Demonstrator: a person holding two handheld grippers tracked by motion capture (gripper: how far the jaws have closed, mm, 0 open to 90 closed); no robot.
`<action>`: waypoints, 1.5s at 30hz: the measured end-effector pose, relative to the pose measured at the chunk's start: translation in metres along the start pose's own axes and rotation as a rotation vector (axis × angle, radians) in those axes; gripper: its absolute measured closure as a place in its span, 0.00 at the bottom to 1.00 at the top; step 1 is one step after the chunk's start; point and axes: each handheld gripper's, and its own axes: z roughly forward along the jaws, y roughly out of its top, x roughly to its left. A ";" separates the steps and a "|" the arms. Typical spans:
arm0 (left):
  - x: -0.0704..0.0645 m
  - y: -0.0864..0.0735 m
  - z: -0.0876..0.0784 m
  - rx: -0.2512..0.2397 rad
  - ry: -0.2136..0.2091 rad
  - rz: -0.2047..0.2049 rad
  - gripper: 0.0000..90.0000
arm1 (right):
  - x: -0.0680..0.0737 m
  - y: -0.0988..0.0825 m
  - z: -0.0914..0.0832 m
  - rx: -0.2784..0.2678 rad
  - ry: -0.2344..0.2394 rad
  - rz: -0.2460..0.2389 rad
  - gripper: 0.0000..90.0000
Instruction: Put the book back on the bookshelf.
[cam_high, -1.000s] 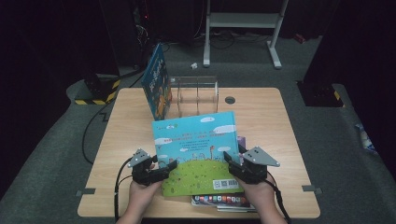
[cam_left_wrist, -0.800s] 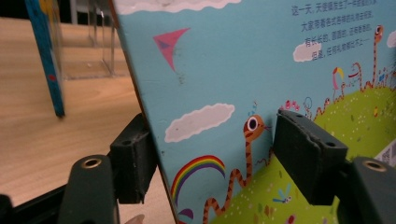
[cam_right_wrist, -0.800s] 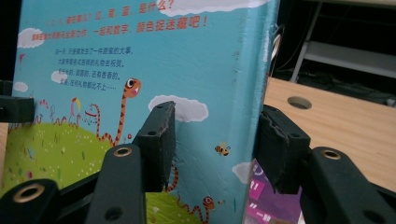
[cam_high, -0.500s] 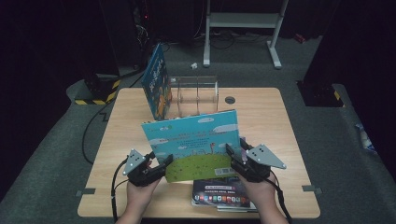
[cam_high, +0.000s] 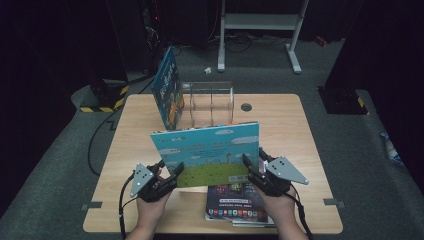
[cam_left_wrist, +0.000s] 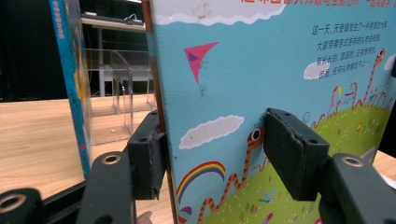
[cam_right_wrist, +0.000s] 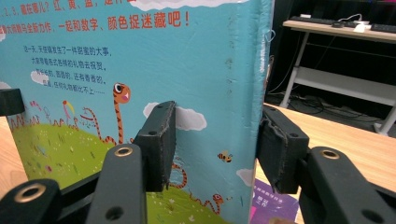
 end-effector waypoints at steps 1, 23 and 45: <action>-0.001 0.000 0.002 0.000 -0.002 -0.007 0.47 | -0.001 0.001 0.000 0.003 -0.005 0.000 0.56; 0.012 0.000 0.047 0.004 -0.034 -0.006 0.46 | -0.020 0.007 0.016 -0.013 -0.075 -0.001 0.55; 0.019 -0.006 0.044 0.013 -0.029 0.026 0.43 | -0.013 0.002 0.008 -0.053 -0.019 -0.051 0.55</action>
